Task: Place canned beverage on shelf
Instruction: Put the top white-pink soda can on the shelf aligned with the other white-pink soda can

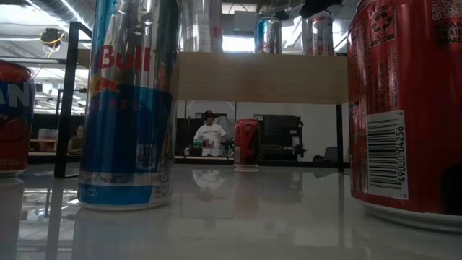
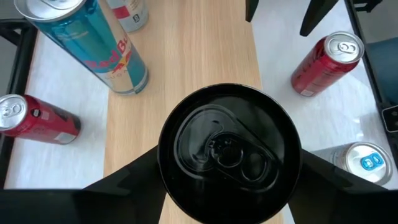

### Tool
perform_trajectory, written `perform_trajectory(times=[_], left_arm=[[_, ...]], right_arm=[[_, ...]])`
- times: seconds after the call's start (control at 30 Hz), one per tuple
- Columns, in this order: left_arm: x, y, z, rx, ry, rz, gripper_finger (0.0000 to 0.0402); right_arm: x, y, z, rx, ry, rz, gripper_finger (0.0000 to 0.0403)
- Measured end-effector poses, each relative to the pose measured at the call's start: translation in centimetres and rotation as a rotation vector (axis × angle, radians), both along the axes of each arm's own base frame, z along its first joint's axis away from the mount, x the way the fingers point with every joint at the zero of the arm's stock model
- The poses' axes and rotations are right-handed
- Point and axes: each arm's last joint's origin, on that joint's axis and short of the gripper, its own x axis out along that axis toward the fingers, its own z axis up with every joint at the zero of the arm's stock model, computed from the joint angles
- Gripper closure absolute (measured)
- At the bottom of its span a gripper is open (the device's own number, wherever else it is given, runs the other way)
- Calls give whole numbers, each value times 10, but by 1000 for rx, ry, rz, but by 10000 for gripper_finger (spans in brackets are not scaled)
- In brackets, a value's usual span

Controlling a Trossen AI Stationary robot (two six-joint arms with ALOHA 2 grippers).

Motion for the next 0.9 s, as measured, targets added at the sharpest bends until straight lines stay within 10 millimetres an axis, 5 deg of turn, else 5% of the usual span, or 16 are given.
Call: perform_trajectory(times=[0.63,0.9], left_arm=[[2,0,0,0,-21,2,134],[3,0,-1,1,-14,1,92]], right_arm=[[0,0,0,0,1,0,118],[0,0,0,0,1,0,118]])
